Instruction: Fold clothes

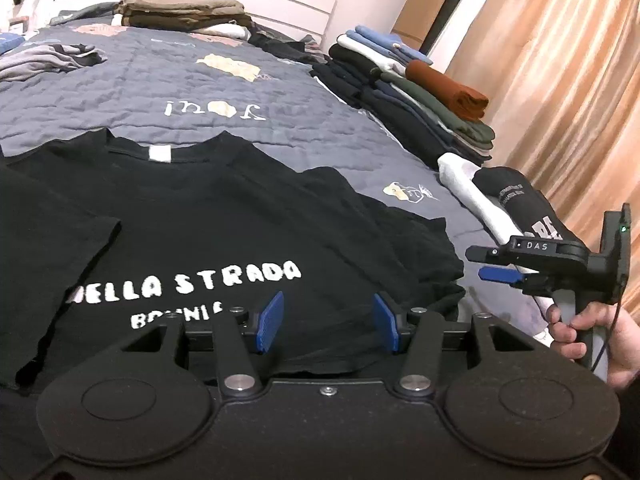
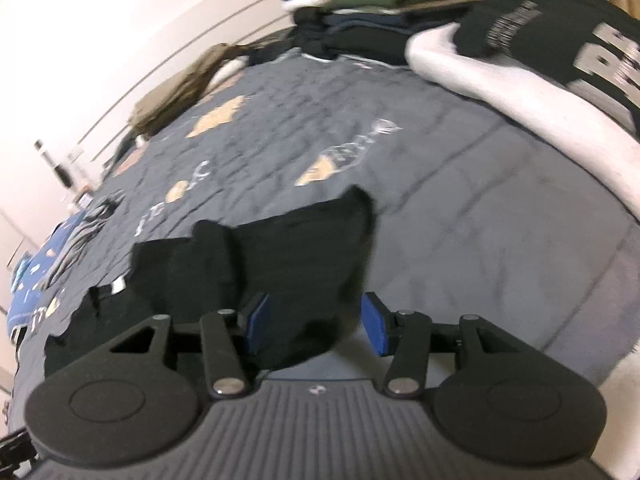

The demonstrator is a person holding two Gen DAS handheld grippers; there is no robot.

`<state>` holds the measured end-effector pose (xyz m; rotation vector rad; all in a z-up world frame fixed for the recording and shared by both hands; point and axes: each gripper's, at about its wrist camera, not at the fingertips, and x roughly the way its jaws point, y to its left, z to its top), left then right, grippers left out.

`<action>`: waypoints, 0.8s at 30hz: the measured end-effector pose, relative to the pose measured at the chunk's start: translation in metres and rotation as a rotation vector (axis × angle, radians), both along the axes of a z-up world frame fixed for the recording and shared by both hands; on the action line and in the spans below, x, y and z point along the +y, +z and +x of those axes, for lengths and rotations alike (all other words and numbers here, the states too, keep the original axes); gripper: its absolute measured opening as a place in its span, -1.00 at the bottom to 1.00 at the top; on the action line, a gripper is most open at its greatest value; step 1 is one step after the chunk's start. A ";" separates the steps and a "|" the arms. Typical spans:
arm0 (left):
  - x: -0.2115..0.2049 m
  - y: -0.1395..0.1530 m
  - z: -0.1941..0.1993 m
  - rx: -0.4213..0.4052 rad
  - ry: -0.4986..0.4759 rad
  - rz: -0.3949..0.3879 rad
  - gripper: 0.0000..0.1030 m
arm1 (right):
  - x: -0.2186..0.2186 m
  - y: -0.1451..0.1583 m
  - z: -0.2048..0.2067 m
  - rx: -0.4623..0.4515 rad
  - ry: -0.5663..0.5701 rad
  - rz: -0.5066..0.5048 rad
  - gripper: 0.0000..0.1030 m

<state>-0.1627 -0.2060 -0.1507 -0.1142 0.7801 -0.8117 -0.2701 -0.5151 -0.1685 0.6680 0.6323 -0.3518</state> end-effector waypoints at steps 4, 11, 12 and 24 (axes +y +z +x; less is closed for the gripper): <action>-0.002 -0.002 0.000 0.006 0.001 -0.001 -0.04 | -0.015 -0.010 -0.005 0.013 -0.055 0.073 -0.02; -0.002 -0.003 -0.001 0.005 0.010 0.009 -0.03 | -0.035 -0.037 -0.004 -0.027 -0.155 0.320 0.00; -0.001 -0.003 -0.001 0.006 0.011 0.008 -0.03 | -0.038 -0.041 -0.004 -0.033 -0.170 0.358 0.00; 0.000 -0.003 0.000 -0.006 0.021 0.020 -0.03 | -0.038 -0.050 0.016 -0.090 -0.217 0.389 0.07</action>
